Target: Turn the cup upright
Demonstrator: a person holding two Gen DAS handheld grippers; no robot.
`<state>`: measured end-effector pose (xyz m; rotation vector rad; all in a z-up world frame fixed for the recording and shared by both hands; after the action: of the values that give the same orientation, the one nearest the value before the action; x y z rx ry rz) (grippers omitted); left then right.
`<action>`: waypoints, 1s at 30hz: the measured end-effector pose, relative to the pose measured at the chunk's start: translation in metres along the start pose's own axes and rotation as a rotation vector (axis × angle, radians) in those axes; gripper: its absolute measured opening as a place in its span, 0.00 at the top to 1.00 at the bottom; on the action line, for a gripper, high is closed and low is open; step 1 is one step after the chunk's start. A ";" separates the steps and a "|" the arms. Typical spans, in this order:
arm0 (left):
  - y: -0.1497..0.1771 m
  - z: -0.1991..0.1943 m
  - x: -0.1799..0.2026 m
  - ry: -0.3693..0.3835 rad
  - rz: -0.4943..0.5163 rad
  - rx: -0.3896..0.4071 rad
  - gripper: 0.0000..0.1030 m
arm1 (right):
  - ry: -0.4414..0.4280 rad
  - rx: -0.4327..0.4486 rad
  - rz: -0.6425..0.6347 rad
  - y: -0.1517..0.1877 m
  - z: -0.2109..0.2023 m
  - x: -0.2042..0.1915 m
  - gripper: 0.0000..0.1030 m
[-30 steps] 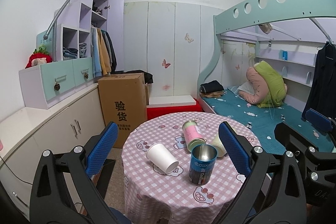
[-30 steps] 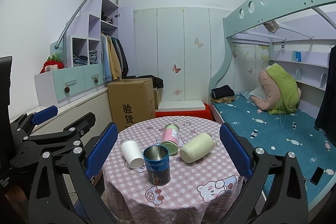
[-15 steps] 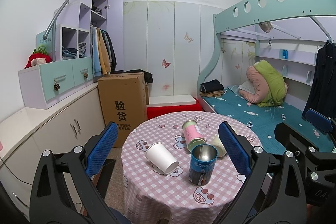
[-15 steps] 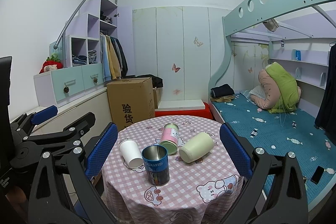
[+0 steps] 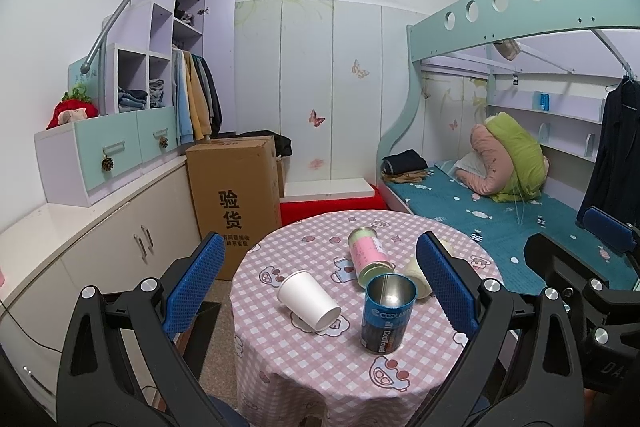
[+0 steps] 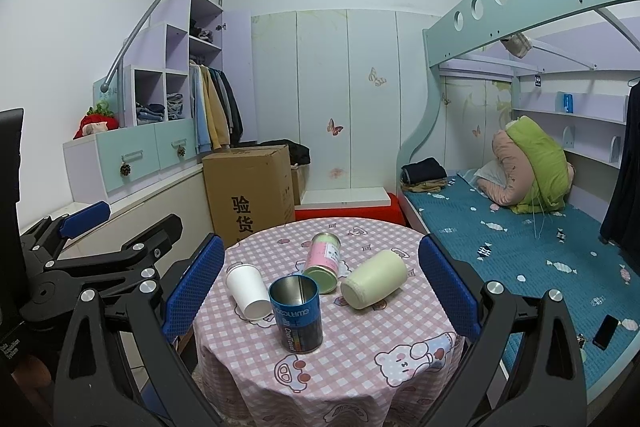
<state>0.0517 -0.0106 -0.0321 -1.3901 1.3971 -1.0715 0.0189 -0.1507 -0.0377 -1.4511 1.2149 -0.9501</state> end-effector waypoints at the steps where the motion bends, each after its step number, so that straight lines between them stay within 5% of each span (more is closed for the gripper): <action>1: 0.000 0.001 0.000 -0.002 0.001 0.000 0.06 | 0.000 0.000 0.000 0.000 0.000 0.000 0.09; 30: 0.010 0.008 -0.002 -0.004 -0.002 0.004 0.06 | 0.001 -0.008 0.003 0.003 0.005 0.000 0.09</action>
<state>0.0565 -0.0083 -0.0436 -1.3901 1.3901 -1.0719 0.0236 -0.1501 -0.0416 -1.4548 1.2220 -0.9447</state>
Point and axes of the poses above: each gripper's, at about its wrist camera, not at the fingertips, and z roughly the way its jaws point, x to its right, y to its underside, the point moved 7 cm from there along z, roughly the way its jaws point, and after that the axes turned 2 degrees about -z, right-handed, at the moved point
